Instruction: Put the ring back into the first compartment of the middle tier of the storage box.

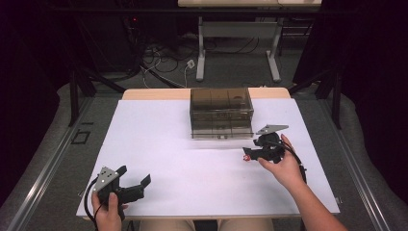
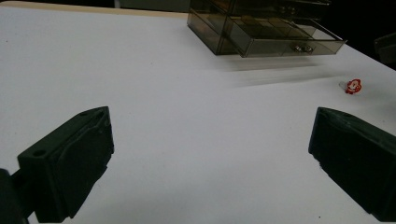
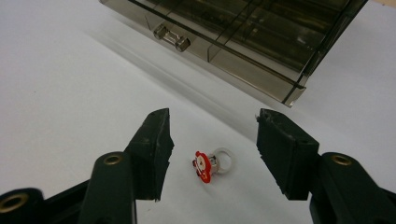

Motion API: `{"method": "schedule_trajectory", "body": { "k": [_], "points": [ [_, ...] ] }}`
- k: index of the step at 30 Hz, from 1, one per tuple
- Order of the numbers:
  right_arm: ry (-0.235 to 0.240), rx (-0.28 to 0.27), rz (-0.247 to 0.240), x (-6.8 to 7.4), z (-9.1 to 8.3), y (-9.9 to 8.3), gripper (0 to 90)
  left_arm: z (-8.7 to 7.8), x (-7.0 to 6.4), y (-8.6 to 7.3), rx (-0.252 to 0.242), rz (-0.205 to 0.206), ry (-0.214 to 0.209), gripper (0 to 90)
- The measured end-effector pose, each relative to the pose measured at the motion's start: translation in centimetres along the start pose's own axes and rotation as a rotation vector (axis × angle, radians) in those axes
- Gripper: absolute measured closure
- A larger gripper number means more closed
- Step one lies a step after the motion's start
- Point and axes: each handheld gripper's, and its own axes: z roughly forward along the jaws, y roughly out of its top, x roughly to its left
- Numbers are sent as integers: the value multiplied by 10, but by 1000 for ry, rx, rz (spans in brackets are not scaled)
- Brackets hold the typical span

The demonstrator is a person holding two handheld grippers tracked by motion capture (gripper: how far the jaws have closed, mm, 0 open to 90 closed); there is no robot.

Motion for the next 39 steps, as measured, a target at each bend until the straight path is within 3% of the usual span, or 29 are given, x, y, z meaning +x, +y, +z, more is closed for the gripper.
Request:
{"method": "schedule_trajectory", "body": {
  "k": [14,39],
  "points": [
    [37,54,28,-9,23,-13,530,0,1,0,2,-2,3,1],
    [41,107,67,-6,37,-18,580,0,1,0,9,-7,-3,2]
  ]
}}
